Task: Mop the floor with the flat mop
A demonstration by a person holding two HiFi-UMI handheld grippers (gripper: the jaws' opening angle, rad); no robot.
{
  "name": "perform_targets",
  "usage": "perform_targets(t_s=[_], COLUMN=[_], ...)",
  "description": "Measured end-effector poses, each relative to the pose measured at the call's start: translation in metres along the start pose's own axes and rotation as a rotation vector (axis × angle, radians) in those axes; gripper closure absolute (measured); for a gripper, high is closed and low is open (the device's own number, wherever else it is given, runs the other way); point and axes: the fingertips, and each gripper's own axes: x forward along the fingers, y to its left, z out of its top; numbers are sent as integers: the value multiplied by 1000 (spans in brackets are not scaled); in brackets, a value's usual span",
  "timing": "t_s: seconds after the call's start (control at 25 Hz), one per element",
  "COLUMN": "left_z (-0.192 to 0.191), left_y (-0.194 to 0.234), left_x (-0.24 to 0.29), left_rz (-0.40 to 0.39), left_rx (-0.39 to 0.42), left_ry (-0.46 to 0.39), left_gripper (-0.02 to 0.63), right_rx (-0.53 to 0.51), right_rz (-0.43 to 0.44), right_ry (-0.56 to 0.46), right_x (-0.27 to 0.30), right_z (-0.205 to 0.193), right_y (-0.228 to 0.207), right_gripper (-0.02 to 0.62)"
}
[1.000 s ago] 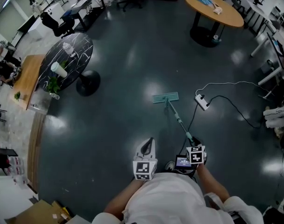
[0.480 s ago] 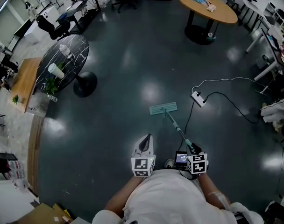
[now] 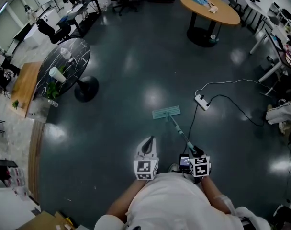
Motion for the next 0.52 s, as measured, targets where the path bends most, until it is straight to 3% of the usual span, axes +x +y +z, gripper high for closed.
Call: perform_targets(t_s=[0.52], left_z=[5], left_y=[-8], left_x=[3], left_rz=[-20], left_rx=[5], left_ry=[-10], left_gripper=[601], right_rx=[-7], right_rz=[2], right_ry=[-14], right_x=[-1], right_z=[2], right_y=[0], right_gripper=[485])
